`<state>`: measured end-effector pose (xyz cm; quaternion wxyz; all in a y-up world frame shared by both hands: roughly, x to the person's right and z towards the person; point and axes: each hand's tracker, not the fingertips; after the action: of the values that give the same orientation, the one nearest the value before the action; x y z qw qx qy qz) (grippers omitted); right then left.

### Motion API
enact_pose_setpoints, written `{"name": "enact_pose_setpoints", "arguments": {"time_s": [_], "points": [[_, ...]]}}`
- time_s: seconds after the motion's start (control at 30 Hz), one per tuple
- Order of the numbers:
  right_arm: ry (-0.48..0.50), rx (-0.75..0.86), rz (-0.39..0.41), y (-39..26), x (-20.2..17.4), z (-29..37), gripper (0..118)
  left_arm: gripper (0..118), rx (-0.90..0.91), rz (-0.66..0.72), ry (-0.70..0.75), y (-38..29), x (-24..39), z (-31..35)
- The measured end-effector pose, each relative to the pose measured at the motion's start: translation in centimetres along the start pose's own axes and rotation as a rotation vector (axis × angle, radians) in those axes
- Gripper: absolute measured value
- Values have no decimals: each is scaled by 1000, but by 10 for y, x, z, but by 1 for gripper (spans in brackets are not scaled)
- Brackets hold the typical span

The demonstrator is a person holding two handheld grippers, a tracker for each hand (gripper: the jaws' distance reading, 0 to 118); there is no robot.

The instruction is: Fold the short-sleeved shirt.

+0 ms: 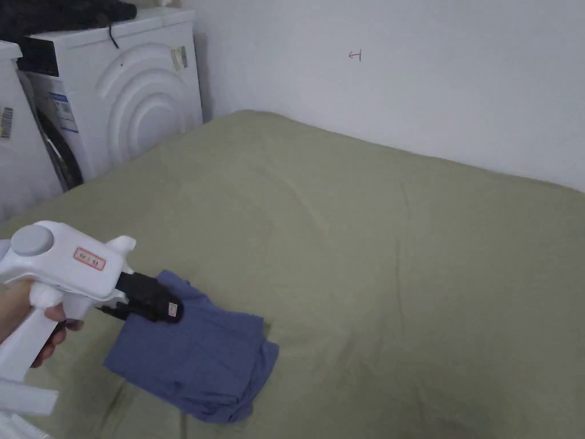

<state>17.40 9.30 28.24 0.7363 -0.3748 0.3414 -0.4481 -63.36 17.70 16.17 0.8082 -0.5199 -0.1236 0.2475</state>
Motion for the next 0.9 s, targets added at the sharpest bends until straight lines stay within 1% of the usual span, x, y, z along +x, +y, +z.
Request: {"name": "enact_pose_setpoints", "arguments": {"time_s": [0.03, 0.07, 0.1, 0.2, 0.33, 0.4, 0.43, 0.47, 0.5, 0.53, 0.6, 0.63, 0.73, 0.77, 0.8, 0.83, 0.87, 0.9], "points": [[-7, -2, 6, -1, 1, 0, 0, 30, -9, -3, 5, 9, -5, 1], [-24, -2, 12, -27, -45, -33, 0, 30, -20, -10, 36, 17, -8, 2], [-36, 1, 11, -27, -44, -33, 0, 30, -33, -24, 45, 21, 1, 2], [-47, 3, 2, -27, -41, -32, 0, 30, -63, -41, 59, 37, 1, -2], [-74, 27, -16, -30, -33, -26, 0, 30, -120, -46, 78, 42, 4, -12], [-72, 33, -29, -31, -31, -24, 0, 32, -133, -43, 93, 48, -9, -15], [-75, 34, -33, -31, -30, -24, 0, 54, -129, -41, 93, 46, -10, -14], [-76, 33, -35, -30, -29, -23, 0, 86, -134, -37, 99, 44, -10, -13], [-78, 29, -33, -29, -28, -22, 0, 112, -136, -39, 113, 41, -11, -13], [-82, 29, -28, -27, -28, -20, 0, 118, -129, -38, 119, 39, -11, -9], [-74, 35, -23, -25, -28, -17, 0, 118, -48, -32, 156, 38, -6, 0], [-66, 39, -21, -25, -29, -16, 0, 118, -31, -34, 141, 44, -25, 5], [-43, 48, -5, -23, -36, -9, 0, 118, 0, -37, 131, 42, -14, 17], [-41, 49, 5, -23, -39, -6, 0, 117, -2, -38, 126, 23, 16, 34], [-40, 51, 16, -23, -44, -3, 0, 116, 23, -54, 115, 17, 28, 35], [-39, 53, 25, -22, -47, 0, 0, 110, 30, -77, 77, 12, 38, 36], [-35, 56, 37, -20, -51, 5, 0, 87, 47, -91, 58, 5, 53, 36], [-36, 58, 57, -18, -56, 10, 0, 43, 73, -108, 0, -4, 66, 36]]}}
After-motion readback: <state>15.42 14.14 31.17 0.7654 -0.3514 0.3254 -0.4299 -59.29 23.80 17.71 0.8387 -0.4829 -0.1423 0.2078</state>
